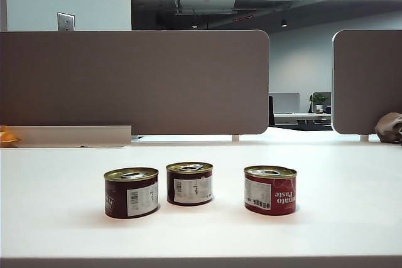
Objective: Pick up the cans one by one and stack them together.
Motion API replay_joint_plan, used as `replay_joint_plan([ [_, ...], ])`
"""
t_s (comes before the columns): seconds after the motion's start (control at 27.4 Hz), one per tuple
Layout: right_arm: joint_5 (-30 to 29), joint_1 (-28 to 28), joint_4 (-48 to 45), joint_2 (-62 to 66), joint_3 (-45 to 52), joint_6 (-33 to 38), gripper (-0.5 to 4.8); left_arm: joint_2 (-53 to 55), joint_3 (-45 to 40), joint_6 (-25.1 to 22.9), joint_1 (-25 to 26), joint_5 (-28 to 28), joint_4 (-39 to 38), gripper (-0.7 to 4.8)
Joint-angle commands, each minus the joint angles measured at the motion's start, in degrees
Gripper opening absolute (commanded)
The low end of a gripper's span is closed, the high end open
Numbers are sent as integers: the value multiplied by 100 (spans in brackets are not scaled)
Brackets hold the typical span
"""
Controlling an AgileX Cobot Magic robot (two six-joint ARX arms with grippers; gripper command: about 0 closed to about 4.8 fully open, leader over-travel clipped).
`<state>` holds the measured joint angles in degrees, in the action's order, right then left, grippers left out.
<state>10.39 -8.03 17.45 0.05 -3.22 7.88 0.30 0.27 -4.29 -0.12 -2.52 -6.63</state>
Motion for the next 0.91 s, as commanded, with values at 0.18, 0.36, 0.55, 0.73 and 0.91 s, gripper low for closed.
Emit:
replay_joint_plan([
  [0.18,2,-4,-76,7,-24,7,0,2,15,-17,11,20,46,-1],
  [0.36,4,0,-11,7,13,7,0,2,15,-17,11,20,46,-1],
  [0.55,4,-2,48,7,35,4,0,2,15,-17,11,20,46,-1],
  [0.73,7,-2,52,7,35,4,-1,2,15,-17,11,20,46,-1],
  [0.91,7,-2,55,7,35,7,-1,2,15,-17,11,20,46,-1],
])
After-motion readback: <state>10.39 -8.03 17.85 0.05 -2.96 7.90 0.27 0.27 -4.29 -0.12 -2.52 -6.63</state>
